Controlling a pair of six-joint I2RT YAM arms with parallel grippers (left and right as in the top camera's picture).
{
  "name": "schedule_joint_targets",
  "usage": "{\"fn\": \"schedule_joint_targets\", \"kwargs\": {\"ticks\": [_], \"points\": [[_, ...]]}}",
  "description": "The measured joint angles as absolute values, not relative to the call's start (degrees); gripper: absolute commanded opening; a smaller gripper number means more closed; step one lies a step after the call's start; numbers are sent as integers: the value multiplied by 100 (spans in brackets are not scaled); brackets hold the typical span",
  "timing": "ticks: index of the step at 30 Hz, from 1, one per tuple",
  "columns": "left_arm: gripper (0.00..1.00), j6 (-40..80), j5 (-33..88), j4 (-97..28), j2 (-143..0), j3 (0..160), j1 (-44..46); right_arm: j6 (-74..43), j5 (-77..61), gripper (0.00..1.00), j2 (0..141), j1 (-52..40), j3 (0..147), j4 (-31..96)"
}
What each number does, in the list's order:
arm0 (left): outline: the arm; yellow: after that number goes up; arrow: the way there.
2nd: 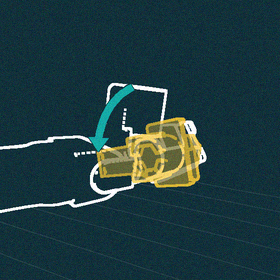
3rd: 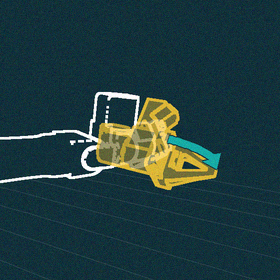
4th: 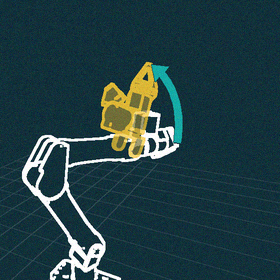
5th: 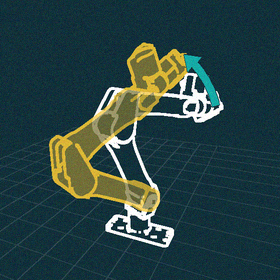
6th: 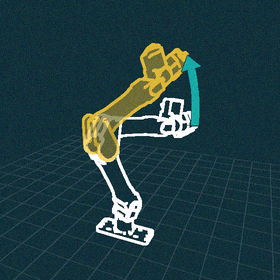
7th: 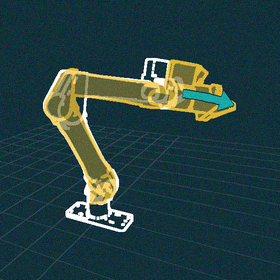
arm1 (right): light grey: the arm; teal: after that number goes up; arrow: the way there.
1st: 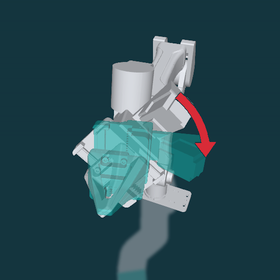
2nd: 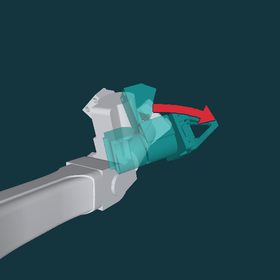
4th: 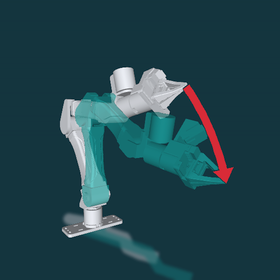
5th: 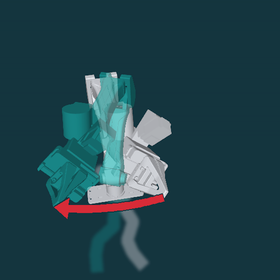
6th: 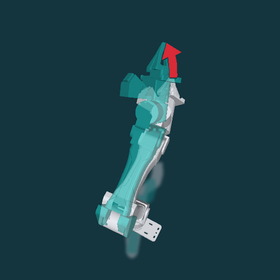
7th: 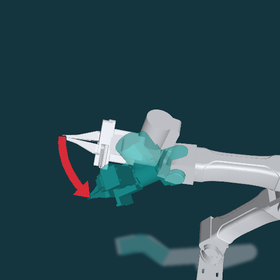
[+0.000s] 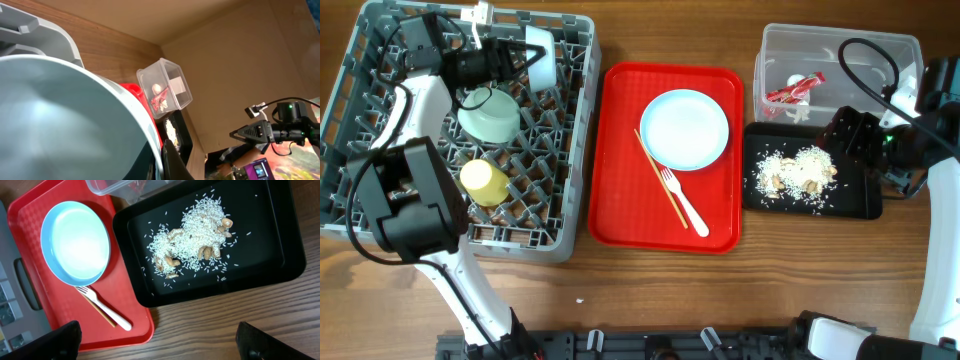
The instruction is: Sort waste into correct bins and load items into the dishwasher rack
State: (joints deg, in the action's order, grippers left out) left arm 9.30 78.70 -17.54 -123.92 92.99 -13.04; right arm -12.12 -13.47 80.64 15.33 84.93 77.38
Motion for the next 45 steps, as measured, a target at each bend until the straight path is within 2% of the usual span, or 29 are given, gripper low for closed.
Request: {"fn": "schedule_joint_targets", "kwargs": {"ticks": [8,18,33,34,36,37,40,42,43,44,45], "points": [[4,1098,7942,-1643,-12394,9299,-1354,-1212,-1347,100,8064,1533,8493,7738],[4,1485,8759,-1107,-12503,9297,-1393,-1212,-1347,100,8064,1533,8493,7741],[5,1546,8044,-1114,-12503,9297,-1396,-1212,-1350,100,8064,1533,8493,7804],[15,1557,7981,-1153,-12503,9299,-1400,-1212,-1347,100,8064,1533,8493,7808],[17,1542,7856,-1260,-12501,9314,-1431,-1212,-1350,100,8064,1533,8493,7824],[24,1581,7695,-1330,-12497,9325,-1455,-1212,-1347,100,8064,1533,8493,7824],[50,1581,7271,-1345,-12499,9327,-1601,-1212,-1347,100,8064,1533,8493,7822],[52,1623,7008,-1393,-12510,9310,-1721,-1212,-1347,100,8064,1533,8493,7822],[63,1608,6949,-1406,-12510,9308,-1763,-1212,-1350,100,8064,1533,8493,7824],[66,1616,6860,-1406,-12510,9308,-1828,-1212,-1347,100,8064,1533,8493,7824],[79,1623,6812,-1400,-12510,9308,-1898,-1212,-1350,100,8064,1533,8493,7824]]}}
